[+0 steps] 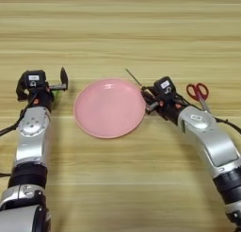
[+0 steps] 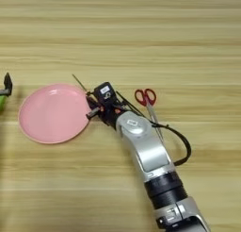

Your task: Move the objects on the table

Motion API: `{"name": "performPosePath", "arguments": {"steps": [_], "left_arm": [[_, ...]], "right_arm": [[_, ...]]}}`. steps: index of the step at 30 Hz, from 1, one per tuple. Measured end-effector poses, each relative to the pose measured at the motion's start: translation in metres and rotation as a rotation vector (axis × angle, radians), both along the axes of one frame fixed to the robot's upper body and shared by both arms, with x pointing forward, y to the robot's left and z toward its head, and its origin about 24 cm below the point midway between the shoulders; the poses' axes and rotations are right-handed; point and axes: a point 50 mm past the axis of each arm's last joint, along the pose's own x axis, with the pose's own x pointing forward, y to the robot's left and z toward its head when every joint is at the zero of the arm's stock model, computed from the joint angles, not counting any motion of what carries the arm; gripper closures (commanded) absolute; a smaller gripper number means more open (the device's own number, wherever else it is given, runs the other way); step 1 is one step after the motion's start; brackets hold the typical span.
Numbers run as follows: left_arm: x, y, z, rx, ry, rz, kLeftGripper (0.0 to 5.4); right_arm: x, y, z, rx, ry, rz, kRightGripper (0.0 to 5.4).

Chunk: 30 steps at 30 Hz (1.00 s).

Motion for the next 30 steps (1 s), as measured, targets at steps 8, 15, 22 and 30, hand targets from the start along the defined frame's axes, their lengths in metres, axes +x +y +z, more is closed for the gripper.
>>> {"name": "performPosePath", "arguments": {"steps": [8, 15, 22, 30], "left_arm": [[0.000, 0.000, 0.000, -0.001, 0.000, 0.002, 0.00], [-0.001, -0.001, 0.000, -0.002, 0.000, 0.002, 0.00], [-0.001, -0.001, -0.001, -0.003, 0.002, 0.003, 0.00], [-0.001, 0.000, -0.001, -0.004, 0.002, 0.004, 0.00]], "right_arm": [[0.001, 0.021, 0.001, 0.006, 0.033, 0.099, 4.53], [0.004, 0.031, 0.006, 0.019, 0.027, 0.131, 4.53], [0.004, 0.035, -0.004, 0.017, 0.078, 0.147, 4.53], [0.005, 0.036, -0.005, 0.012, 0.086, 0.148, 3.53]]}}
